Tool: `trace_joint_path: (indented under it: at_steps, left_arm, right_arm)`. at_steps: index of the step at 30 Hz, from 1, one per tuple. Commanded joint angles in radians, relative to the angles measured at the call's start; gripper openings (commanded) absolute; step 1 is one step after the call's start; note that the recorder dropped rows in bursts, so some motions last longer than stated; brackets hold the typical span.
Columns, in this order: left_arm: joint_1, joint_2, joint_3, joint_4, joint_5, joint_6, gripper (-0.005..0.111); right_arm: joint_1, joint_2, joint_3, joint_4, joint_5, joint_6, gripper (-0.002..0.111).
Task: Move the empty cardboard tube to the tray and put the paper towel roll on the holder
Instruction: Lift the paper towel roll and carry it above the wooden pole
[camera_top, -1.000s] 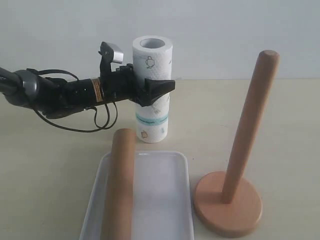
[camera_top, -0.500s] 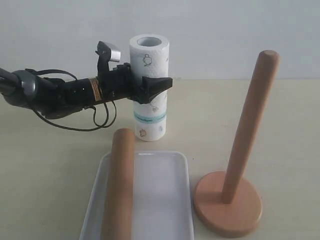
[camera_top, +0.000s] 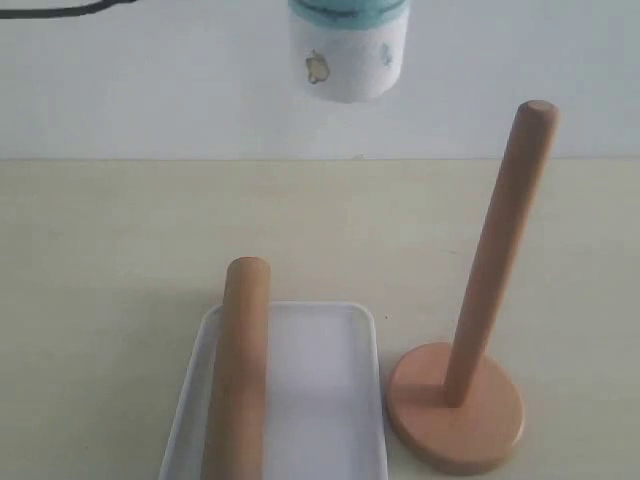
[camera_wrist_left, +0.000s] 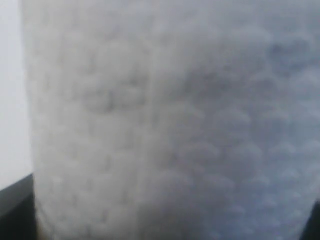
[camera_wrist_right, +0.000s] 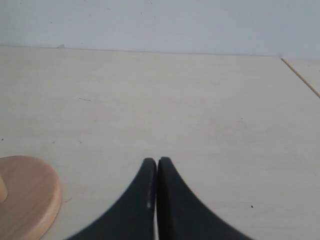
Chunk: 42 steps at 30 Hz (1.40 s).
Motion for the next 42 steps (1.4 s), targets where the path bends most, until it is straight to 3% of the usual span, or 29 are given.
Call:
trace_joint_path:
  at_steps: [1, 7, 15, 34, 42]
  left_arm:
    - [-0.131, -0.040, -0.040, -0.133, 0.179, -0.030, 0.004]
    - [-0.238, -0.040, -0.116, -0.179, 0.236, -0.092, 0.004]
    - [-0.324, -0.027, -0.120, -0.127, 0.309, -0.089, 0.004]
    - [-0.382, 0.060, -0.114, -0.135, 0.369, 0.020, 0.004]
    - [-0.382, 0.060, 0.022, -0.178, 0.369, 0.035, 0.004]
  right_arm:
    - [-0.003, -0.004, -0.001, 0.001, -0.008, -0.003, 0.000]
    - [-0.003, -0.004, -0.001, 0.001, -0.008, -0.003, 0.000]
    - [-0.003, -0.004, -0.001, 0.001, -0.008, -0.003, 0.000]
    - [-0.003, -0.004, -0.001, 0.001, -0.008, -0.003, 0.000]
    - [-0.003, -0.004, -0.001, 0.001, -0.008, -0.003, 0.000]
